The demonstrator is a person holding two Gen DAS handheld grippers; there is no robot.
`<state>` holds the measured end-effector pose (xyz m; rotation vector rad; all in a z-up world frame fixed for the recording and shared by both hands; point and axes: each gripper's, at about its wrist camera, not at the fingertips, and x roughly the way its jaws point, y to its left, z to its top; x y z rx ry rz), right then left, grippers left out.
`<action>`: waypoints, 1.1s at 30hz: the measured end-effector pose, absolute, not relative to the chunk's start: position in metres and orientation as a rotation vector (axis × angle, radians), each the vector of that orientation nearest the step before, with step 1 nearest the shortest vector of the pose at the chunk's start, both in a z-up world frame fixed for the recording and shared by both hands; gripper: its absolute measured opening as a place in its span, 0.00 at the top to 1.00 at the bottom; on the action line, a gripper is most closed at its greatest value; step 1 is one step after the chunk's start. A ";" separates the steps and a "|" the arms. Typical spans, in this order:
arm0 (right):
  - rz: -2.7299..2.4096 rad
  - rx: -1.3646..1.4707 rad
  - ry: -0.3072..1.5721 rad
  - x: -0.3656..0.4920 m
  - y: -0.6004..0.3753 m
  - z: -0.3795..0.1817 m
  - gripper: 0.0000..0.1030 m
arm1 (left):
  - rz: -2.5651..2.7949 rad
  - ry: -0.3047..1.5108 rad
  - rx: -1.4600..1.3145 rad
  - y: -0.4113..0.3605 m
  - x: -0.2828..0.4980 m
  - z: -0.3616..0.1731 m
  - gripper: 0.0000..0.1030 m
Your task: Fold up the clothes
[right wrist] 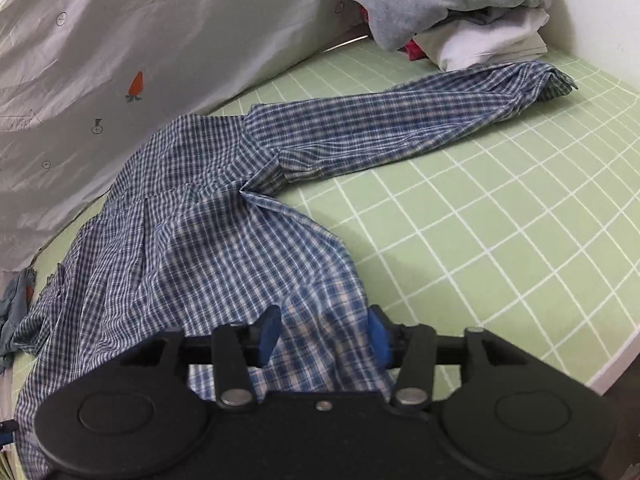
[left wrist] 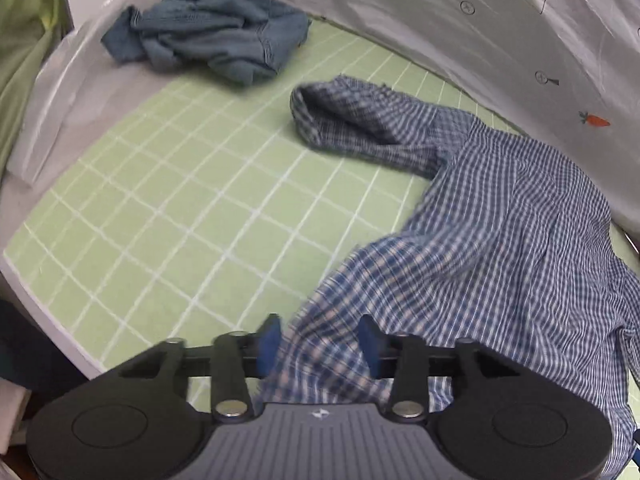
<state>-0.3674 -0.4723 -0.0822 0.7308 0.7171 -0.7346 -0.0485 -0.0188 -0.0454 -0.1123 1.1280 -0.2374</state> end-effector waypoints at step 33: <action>-0.690 0.442 0.635 -0.184 -0.565 -0.065 0.00 | -0.350 0.990 0.088 -0.175 0.074 -0.043 0.06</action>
